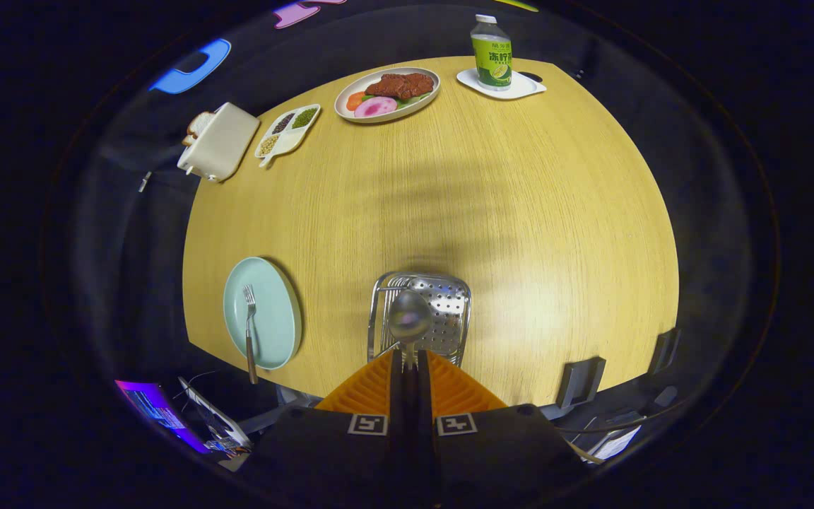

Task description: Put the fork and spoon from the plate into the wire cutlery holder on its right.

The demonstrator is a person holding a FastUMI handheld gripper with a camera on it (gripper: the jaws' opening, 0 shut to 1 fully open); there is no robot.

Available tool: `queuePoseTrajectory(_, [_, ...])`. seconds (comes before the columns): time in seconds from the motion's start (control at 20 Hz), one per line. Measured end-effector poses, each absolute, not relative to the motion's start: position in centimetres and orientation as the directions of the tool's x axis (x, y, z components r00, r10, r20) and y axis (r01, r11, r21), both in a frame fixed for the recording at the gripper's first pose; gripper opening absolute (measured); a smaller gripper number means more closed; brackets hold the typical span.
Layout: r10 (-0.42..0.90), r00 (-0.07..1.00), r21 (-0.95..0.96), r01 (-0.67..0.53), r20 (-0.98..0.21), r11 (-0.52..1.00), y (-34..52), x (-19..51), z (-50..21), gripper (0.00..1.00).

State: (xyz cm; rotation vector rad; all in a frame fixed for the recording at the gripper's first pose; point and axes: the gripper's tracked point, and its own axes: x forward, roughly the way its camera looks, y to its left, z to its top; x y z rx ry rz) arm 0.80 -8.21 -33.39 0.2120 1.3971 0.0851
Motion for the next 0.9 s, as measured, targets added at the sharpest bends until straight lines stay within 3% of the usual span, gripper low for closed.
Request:
queuePoseTrajectory(0.3, [0.182, 0.163, 0.206, 0.144, -0.97, 0.968, -8.9, 2.0, -34.4, 0.13])
queuePoseTrajectory(0.4, [0.23, 0.196, 0.264, 0.168, -0.953, 0.95, -8.2, 2.6, -33.5, 0.34])
queuePoseTrajectory(0.55, [0.189, 0.275, 0.237, 0.15, -0.943, 0.96, -9.2, 3.1, -31.4, 0.95])
queuePoseTrajectory(0.6, [0.16, 0.307, 0.208, 0.129, -0.938, 0.97, -9.9, 3.5, -30.0, 1.0])
queuePoseTrajectory(0.9, [0.138, 0.513, 0.198, 0.063, -0.847, 0.978, -8.0, 3.2, -21.5, 0.99])
